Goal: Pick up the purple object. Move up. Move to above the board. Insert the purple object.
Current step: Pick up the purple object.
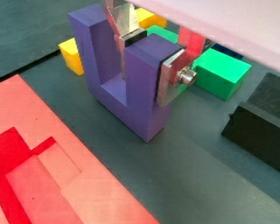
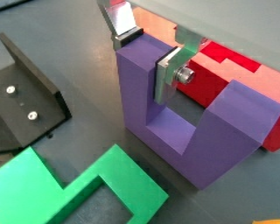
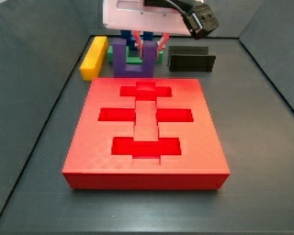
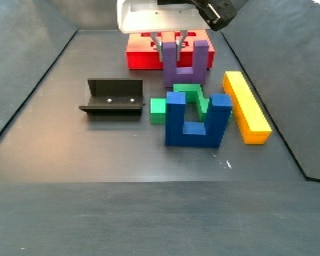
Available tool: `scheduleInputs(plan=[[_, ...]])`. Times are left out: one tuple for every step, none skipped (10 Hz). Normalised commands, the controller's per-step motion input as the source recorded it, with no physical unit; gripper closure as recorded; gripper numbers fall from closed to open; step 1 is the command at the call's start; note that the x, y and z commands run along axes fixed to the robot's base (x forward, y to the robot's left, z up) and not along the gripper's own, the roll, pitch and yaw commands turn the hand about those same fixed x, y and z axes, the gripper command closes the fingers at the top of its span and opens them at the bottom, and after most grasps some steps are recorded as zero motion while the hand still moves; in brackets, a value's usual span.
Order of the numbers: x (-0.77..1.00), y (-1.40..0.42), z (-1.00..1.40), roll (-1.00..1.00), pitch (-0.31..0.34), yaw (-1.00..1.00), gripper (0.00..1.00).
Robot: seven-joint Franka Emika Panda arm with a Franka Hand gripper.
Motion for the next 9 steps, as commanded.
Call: scheduleInputs(plan=[[0.0, 0.0, 0.0, 0.0, 0.0, 0.0, 1.0], [0.0, 0.0, 0.0, 0.0, 0.0, 0.0, 1.0], [0.0, 0.0, 0.0, 0.0, 0.0, 0.0, 1.0], [0.0, 0.0, 0.0, 0.0, 0.0, 0.0, 1.0], [0.0, 0.0, 0.0, 0.0, 0.0, 0.0, 1.0], [0.0, 0.0, 0.0, 0.0, 0.0, 0.0, 1.0], [0.0, 0.0, 0.0, 0.0, 0.0, 0.0, 1.0], [0.0, 0.0, 0.0, 0.0, 0.0, 0.0, 1.0], [0.0, 0.0, 0.0, 0.0, 0.0, 0.0, 1.0]])
